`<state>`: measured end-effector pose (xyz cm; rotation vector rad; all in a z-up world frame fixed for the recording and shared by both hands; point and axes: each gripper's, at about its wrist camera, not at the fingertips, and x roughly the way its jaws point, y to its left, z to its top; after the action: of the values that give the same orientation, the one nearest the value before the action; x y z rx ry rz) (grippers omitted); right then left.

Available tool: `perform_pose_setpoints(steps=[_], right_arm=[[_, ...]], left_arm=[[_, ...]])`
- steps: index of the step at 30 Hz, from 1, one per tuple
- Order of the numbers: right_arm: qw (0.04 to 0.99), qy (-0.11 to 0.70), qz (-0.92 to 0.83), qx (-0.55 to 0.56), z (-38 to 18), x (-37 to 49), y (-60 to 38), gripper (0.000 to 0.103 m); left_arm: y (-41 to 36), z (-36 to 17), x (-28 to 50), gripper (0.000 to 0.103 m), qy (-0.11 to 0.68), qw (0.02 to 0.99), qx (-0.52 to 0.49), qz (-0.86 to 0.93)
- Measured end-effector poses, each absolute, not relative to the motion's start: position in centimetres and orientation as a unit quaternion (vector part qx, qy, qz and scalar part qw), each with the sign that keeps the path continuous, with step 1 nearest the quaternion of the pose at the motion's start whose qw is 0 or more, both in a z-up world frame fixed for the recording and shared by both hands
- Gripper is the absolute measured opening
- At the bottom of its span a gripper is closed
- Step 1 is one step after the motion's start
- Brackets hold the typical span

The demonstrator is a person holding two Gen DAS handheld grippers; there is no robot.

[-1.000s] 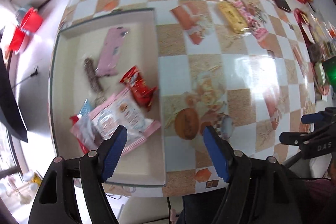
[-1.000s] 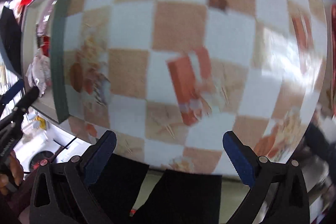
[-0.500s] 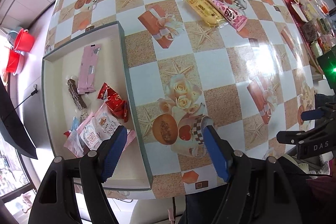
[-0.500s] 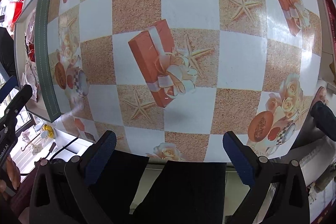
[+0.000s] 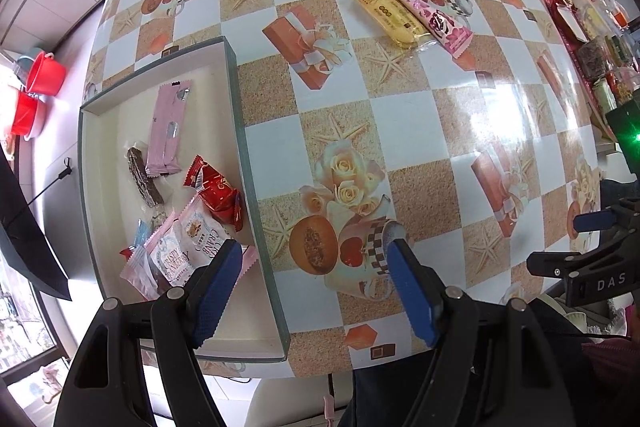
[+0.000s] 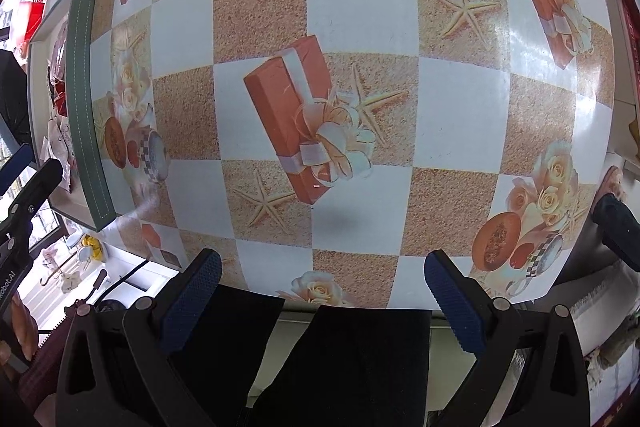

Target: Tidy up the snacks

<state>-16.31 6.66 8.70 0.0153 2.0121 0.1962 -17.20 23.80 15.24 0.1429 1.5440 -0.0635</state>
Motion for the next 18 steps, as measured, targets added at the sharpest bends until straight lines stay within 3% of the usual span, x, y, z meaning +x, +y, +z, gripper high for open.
perform_pose_setpoints(steps=[18], right_arm=[[0.529, 0.845, 0.08, 0.006, 8.37, -16.47, 6.64, 0.102]], left_arm=[[23.83, 15.16, -17.16, 0.078, 0.698, 0.713, 0.064, -0.028]])
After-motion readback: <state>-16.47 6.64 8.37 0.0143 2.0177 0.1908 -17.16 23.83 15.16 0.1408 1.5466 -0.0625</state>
